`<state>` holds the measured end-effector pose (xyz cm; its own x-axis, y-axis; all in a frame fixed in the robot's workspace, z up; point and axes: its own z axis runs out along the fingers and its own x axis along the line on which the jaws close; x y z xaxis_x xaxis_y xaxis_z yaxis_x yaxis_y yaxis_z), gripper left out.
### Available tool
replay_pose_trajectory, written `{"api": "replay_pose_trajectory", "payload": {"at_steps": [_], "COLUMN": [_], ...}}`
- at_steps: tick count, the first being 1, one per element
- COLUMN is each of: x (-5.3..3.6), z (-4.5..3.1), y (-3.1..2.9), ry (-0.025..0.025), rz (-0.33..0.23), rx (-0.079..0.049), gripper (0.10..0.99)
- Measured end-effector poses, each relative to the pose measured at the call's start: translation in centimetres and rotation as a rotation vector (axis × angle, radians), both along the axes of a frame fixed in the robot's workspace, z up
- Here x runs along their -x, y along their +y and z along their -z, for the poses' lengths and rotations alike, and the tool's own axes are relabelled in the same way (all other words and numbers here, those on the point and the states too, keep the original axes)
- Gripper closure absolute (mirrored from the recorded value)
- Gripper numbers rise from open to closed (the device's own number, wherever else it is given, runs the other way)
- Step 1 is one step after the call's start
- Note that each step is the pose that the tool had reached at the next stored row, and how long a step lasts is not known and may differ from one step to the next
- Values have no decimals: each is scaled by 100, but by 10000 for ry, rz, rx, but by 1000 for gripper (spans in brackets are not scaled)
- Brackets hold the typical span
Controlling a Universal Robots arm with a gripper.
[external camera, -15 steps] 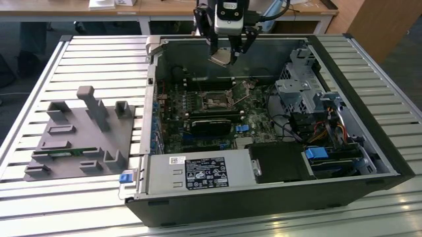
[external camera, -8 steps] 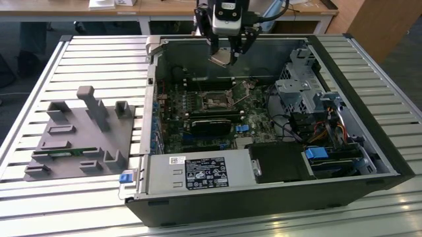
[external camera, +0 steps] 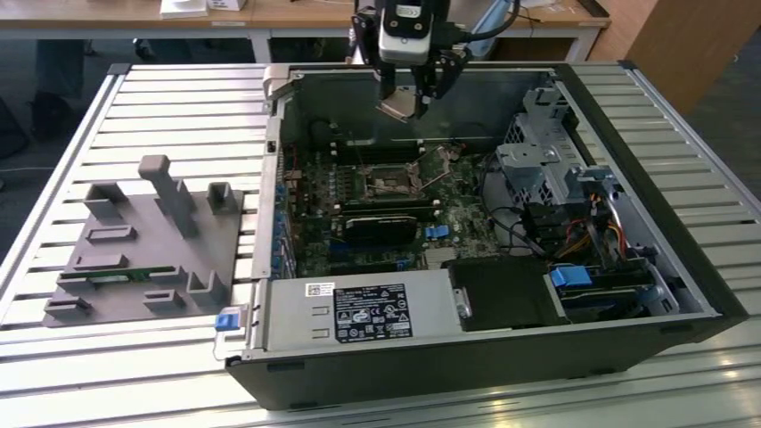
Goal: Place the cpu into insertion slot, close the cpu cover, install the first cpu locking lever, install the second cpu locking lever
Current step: 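Place the cpu into insertion slot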
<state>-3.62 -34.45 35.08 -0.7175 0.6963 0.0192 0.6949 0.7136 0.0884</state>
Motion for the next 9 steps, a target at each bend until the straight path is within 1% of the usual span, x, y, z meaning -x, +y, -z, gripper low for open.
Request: {"api": "replay_pose_trajectory", "payload": {"at_steps": [9], "x": [0], "z": [12], "y": [0], "ry": [-1], "rz": [480], "rx": [-1], "gripper": [545]}}
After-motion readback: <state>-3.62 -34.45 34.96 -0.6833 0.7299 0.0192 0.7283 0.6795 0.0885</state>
